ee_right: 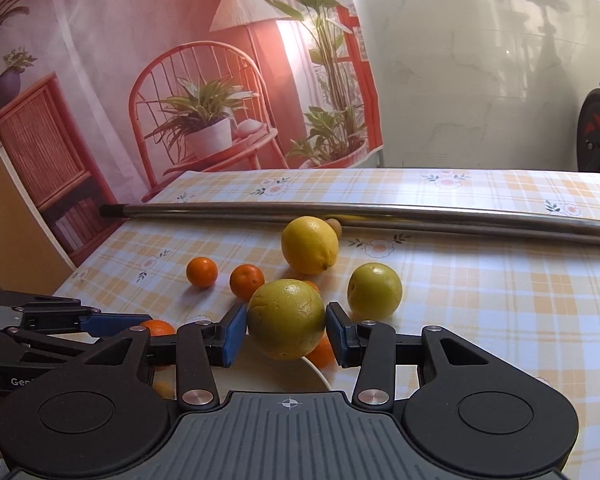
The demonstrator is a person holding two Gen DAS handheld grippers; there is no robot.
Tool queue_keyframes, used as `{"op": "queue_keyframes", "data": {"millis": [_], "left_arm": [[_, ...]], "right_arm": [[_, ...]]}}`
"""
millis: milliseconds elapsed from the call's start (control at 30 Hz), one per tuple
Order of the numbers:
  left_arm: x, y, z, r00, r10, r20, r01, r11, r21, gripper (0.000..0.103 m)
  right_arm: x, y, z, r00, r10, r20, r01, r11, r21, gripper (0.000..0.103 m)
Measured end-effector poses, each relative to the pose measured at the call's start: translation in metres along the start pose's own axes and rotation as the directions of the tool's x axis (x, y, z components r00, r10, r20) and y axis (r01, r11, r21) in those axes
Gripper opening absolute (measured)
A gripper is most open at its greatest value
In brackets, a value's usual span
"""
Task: Organize fruits
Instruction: 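Carry the yellow-green citrus into the bowl with the right gripper while the left holds the orange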
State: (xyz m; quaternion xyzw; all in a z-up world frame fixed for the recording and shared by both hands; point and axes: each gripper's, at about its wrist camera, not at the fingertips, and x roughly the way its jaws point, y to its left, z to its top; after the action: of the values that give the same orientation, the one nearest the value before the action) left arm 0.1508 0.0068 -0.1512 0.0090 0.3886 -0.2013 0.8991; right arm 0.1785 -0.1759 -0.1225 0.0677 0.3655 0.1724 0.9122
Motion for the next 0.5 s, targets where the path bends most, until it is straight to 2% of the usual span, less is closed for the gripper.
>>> {"op": "queue_keyframes", "data": {"millis": [500], "left_arm": [[0.024, 0.003, -0.011, 0.997, 0.000, -0.073, 0.001, 1.000, 0.021, 0.041]], "right_arm": [[0.020, 0.016, -0.016, 0.995, 0.044, -0.094, -0.047, 0.998, -0.029, 0.040]]}}
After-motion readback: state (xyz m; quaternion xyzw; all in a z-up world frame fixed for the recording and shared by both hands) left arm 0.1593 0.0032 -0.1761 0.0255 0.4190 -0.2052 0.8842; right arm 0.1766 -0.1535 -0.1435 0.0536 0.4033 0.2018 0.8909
